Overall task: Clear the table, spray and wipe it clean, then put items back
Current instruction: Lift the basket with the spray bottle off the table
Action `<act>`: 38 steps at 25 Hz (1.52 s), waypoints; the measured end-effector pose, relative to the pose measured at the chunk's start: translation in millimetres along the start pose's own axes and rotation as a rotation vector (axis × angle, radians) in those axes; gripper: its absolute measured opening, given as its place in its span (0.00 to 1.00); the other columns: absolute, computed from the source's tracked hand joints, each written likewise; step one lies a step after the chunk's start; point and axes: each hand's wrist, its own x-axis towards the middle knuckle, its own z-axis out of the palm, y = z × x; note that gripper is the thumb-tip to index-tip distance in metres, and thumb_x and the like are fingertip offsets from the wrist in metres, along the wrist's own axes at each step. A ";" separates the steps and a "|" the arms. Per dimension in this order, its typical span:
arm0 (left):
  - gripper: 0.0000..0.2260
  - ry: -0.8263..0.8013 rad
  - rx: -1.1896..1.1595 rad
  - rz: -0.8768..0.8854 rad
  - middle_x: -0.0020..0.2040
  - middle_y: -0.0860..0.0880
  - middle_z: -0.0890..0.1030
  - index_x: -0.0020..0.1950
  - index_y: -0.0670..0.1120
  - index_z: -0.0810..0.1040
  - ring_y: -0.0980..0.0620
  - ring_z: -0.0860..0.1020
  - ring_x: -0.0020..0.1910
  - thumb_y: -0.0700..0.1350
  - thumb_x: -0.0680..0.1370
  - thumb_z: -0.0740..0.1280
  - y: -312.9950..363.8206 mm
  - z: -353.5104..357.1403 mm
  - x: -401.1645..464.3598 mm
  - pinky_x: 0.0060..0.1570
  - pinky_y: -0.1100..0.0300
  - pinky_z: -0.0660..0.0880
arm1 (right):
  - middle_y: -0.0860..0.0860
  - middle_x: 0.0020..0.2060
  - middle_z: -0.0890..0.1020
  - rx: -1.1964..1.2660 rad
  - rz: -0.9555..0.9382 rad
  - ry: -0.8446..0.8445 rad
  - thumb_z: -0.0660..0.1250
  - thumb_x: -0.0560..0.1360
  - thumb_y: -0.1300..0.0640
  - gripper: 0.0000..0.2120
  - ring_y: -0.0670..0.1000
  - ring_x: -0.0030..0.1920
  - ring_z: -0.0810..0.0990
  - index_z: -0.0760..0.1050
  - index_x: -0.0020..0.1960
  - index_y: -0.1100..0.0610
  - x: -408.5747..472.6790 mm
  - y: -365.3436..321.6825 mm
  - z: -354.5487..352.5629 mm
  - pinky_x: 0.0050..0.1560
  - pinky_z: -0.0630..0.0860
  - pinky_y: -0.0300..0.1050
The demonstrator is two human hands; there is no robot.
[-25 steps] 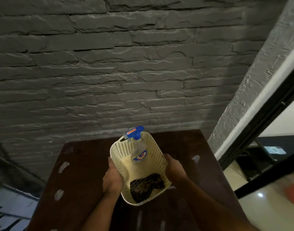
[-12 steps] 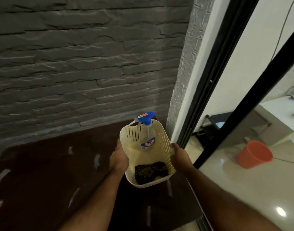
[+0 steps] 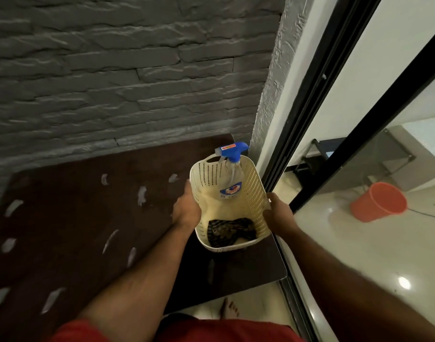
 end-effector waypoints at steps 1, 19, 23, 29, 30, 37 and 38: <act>0.24 0.001 -0.005 -0.005 0.57 0.38 0.78 0.74 0.57 0.53 0.36 0.77 0.55 0.47 0.78 0.55 -0.1 0.6 -3.0 0.55 0.45 0.74 | 0.52 0.47 0.78 -0.002 0.001 -0.008 0.63 0.75 0.61 0.18 0.54 0.47 0.81 0.69 0.65 0.54 -0.3 1.3 0.1 0.46 0.81 0.53; 0.33 -0.038 -0.034 -0.039 0.61 0.39 0.77 0.78 0.55 0.45 0.39 0.75 0.59 0.39 0.77 0.54 -3.2 6.7 -12.9 0.57 0.46 0.73 | 0.46 0.40 0.76 0.005 0.001 -0.012 0.64 0.75 0.61 0.19 0.49 0.39 0.80 0.67 0.65 0.53 -1.3 12.8 5.4 0.34 0.78 0.42; 0.32 0.012 -0.052 0.018 0.68 0.42 0.71 0.78 0.48 0.52 0.42 0.71 0.65 0.43 0.78 0.63 -2.5 8.8 -14.5 0.59 0.48 0.71 | 0.52 0.56 0.78 -0.093 -0.070 0.143 0.68 0.74 0.55 0.22 0.51 0.53 0.77 0.67 0.66 0.52 1.1 5.5 6.5 0.50 0.79 0.48; 0.15 0.320 0.011 0.303 0.63 0.49 0.77 0.63 0.49 0.77 0.48 0.71 0.65 0.45 0.76 0.66 4.4 -0.2 -17.2 0.65 0.51 0.67 | 0.51 0.65 0.74 0.041 -0.228 0.267 0.71 0.73 0.51 0.26 0.51 0.65 0.72 0.68 0.68 0.52 22.1 -55.9 -1.9 0.60 0.73 0.49; 0.12 0.323 0.008 0.348 0.59 0.50 0.79 0.59 0.50 0.80 0.50 0.74 0.61 0.44 0.76 0.66 7.0 -2.3 -20.3 0.61 0.53 0.68 | 0.50 0.65 0.74 0.151 -0.213 0.181 0.72 0.72 0.53 0.27 0.51 0.64 0.73 0.68 0.69 0.52 26.4 -69.8 -4.0 0.56 0.75 0.47; 0.10 -0.108 0.122 0.502 0.55 0.51 0.81 0.58 0.50 0.79 0.51 0.78 0.54 0.48 0.77 0.65 21.0 17.6 -30.1 0.55 0.57 0.74 | 0.53 0.56 0.81 0.279 -0.126 -0.206 0.73 0.71 0.61 0.20 0.54 0.57 0.80 0.73 0.62 0.55 66.7 -104.8 0.1 0.60 0.77 0.59; 0.12 -0.194 0.167 0.490 0.58 0.49 0.80 0.60 0.49 0.78 0.50 0.77 0.56 0.48 0.77 0.65 24.3 24.5 -29.1 0.56 0.56 0.73 | 0.53 0.55 0.82 0.256 -0.127 -0.204 0.73 0.71 0.60 0.19 0.53 0.57 0.80 0.74 0.61 0.55 68.7 -104.4 1.8 0.60 0.77 0.59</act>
